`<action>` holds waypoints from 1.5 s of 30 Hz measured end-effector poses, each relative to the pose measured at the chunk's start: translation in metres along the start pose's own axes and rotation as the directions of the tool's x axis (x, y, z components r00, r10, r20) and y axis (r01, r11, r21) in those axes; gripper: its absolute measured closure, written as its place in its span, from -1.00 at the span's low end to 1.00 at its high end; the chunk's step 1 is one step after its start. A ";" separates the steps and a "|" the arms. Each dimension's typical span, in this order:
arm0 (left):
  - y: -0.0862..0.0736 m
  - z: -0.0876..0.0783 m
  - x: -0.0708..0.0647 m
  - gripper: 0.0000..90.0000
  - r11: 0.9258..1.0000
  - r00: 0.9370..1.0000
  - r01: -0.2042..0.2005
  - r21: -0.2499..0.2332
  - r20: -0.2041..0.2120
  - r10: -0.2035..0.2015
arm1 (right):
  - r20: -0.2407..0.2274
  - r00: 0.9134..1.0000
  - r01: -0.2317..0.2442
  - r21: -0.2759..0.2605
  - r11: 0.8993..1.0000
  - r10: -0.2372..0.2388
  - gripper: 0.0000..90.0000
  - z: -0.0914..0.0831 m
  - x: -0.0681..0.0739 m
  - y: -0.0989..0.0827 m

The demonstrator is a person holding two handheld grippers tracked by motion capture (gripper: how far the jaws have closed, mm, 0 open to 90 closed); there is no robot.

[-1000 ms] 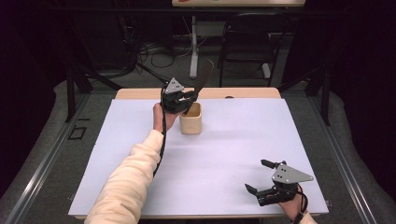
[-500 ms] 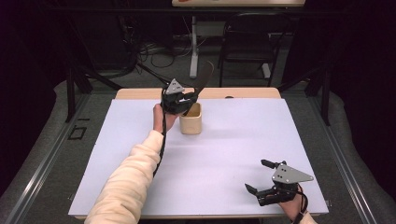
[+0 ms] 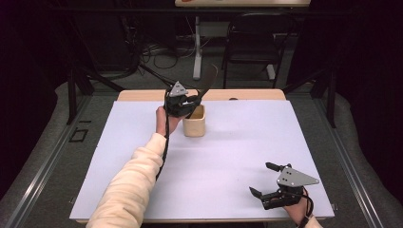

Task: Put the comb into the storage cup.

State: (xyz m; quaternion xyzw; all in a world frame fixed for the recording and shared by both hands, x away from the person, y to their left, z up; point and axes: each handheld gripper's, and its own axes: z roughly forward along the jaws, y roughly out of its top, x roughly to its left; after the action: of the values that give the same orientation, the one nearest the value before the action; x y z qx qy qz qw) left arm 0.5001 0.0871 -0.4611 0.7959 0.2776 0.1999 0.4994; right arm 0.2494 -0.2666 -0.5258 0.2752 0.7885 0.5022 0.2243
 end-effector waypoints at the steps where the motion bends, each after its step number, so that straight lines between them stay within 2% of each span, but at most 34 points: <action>1: 0.000 0.000 0.000 0.60 1.000 1.000 0.000 0.001 0.001 0.000 | 0.000 1.000 0.001 0.000 1.000 -0.001 -0.99 0.000 0.000 0.000; 45: -0.009 0.008 -0.003 0.60 0.998 1.000 -0.013 0.053 0.011 0.012 | 0.003 1.000 -0.005 0.000 1.000 0.005 -0.99 0.000 0.000 0.000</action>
State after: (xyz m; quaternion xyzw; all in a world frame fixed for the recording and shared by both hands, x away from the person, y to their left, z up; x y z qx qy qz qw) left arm 0.5008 0.0829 -0.4732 0.8118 0.2753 0.1912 0.4782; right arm 0.2493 -0.2670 -0.5258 0.2779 0.7874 0.5023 0.2245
